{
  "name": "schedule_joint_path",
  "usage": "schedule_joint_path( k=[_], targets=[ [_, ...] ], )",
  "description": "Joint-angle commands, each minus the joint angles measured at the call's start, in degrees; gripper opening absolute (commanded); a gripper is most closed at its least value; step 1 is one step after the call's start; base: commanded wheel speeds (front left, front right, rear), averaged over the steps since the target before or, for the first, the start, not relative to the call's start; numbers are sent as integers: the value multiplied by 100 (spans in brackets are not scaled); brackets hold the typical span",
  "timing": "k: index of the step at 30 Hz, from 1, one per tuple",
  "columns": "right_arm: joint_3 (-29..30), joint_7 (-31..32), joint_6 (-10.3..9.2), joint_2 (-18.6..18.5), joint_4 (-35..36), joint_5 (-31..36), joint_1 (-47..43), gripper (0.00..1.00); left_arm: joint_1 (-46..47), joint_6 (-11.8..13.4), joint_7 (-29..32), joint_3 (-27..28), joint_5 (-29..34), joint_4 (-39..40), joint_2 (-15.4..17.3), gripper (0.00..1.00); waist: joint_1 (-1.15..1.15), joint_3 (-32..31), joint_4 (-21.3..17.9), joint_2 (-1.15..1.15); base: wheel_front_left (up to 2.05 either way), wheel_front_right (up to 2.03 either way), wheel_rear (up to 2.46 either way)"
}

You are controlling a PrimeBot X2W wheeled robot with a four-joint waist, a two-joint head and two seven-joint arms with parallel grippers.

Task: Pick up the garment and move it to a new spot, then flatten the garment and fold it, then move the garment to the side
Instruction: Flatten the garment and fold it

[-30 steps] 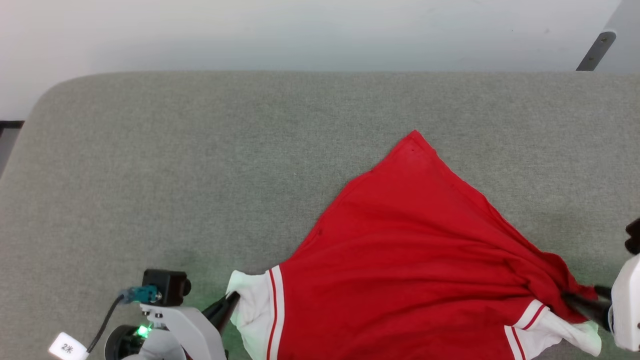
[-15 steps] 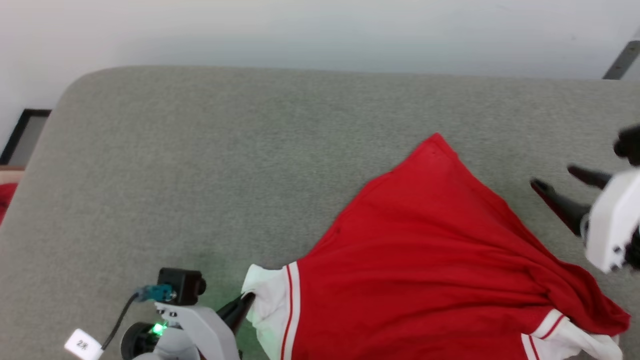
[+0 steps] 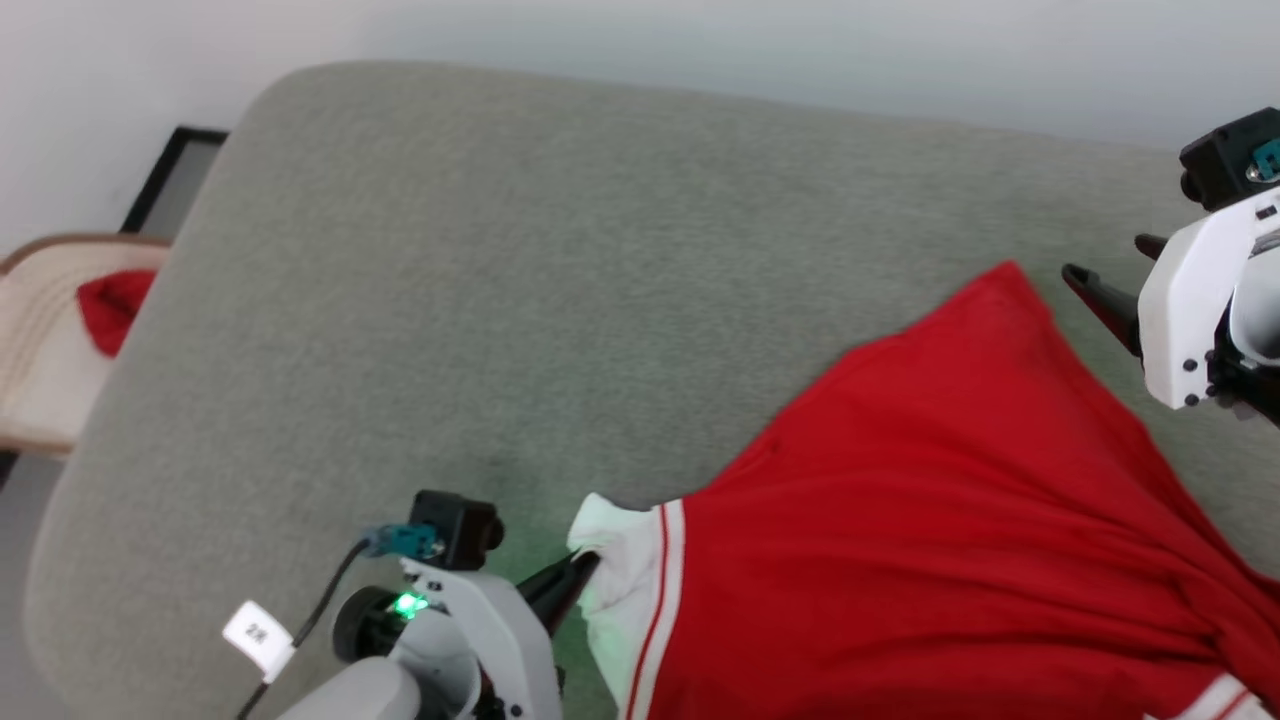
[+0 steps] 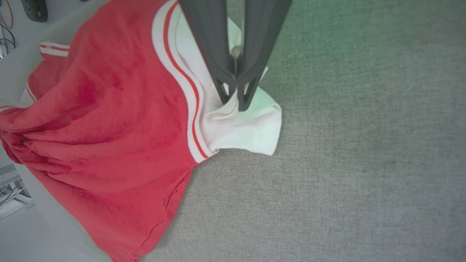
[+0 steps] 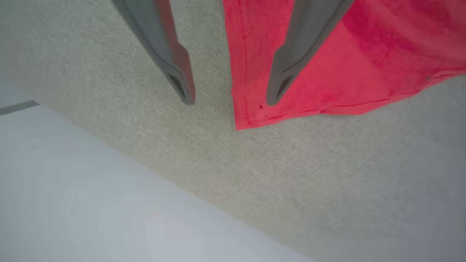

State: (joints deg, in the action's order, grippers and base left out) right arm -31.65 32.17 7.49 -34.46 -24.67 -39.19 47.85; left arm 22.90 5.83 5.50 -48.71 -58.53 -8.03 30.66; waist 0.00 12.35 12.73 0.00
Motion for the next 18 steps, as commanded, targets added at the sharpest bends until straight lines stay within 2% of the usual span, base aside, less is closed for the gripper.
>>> schedule_joint_path(
  k=[1, 10, 18],
  targets=[
    [-90, -25, 0, -12, -85, -76, 87, 100, 63, -40, -4, -5, 27, -26, -41, 0, 0, 213, 281, 0, 0, 0, 0],
    [-1004, 316, 0, -8, -1382, -583, 792, 100, 413, -385, -56, -130, 83, -480, -402, 0, 0, 510, 667, 0, 0, 0, 0],
    [-1694, 956, 0, 87, -2055, -968, 1018, 100, 595, -597, -131, -191, 81, -827, -619, 0, 0, 618, 813, 0, 0, 0, 0]
  ],
)
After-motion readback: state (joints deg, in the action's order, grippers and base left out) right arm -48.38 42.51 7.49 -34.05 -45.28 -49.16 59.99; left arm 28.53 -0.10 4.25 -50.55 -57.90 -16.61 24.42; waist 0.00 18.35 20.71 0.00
